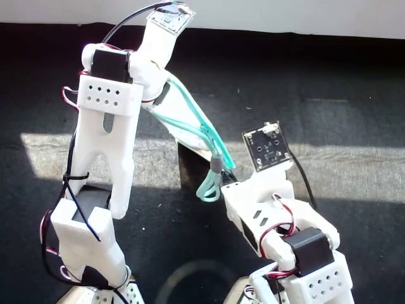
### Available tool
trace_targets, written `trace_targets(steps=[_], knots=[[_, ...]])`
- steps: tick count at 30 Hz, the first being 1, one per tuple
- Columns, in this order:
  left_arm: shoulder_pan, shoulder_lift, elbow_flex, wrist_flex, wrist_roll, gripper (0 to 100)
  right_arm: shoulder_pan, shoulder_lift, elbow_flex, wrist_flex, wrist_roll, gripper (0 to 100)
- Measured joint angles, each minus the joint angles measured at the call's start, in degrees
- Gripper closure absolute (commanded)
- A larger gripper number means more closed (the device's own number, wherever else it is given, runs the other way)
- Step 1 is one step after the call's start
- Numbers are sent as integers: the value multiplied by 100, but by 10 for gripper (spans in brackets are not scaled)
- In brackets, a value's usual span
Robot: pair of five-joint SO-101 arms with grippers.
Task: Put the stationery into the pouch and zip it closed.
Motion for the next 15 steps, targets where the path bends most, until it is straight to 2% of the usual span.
trace_targets(steps=[6, 15], knots=[[0, 0, 0, 0, 0, 990, 0, 0, 0, -35, 0, 692], [0, 0, 0, 0, 0, 990, 0, 0, 536, -818, 0, 692]])
